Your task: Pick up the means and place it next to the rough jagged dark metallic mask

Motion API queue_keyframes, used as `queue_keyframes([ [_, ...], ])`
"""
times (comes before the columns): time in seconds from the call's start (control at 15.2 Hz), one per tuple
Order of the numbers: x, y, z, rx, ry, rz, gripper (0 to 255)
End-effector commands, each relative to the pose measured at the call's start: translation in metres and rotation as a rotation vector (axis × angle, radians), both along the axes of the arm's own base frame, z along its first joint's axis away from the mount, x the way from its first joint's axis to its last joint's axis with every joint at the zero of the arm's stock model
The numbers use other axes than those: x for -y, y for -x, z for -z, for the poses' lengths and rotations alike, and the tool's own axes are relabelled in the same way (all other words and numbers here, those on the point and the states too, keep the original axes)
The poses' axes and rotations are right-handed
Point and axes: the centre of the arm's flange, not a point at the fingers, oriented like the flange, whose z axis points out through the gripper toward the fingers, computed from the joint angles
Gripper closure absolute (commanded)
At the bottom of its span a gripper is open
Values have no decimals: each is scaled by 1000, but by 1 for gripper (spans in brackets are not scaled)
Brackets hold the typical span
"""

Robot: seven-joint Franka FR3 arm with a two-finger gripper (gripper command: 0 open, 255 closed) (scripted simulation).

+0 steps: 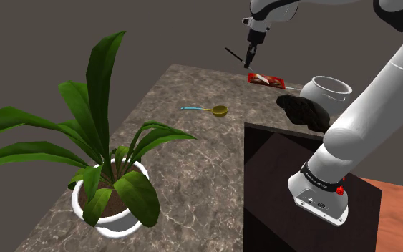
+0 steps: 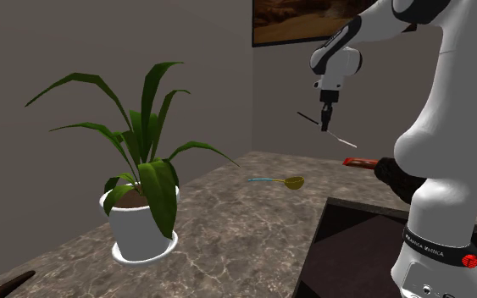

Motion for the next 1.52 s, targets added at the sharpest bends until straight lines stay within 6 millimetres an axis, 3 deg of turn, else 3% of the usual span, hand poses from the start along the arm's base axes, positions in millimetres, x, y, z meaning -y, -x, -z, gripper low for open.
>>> queue_keyframes([
  [0.0, 28, 2, -2, 0, 1, -2, 255],
  [0.73, 174, 16, -2, 0, 1, -2, 255],
  [1.45, 174, 16, 56, 0, 1, -2, 255],
])
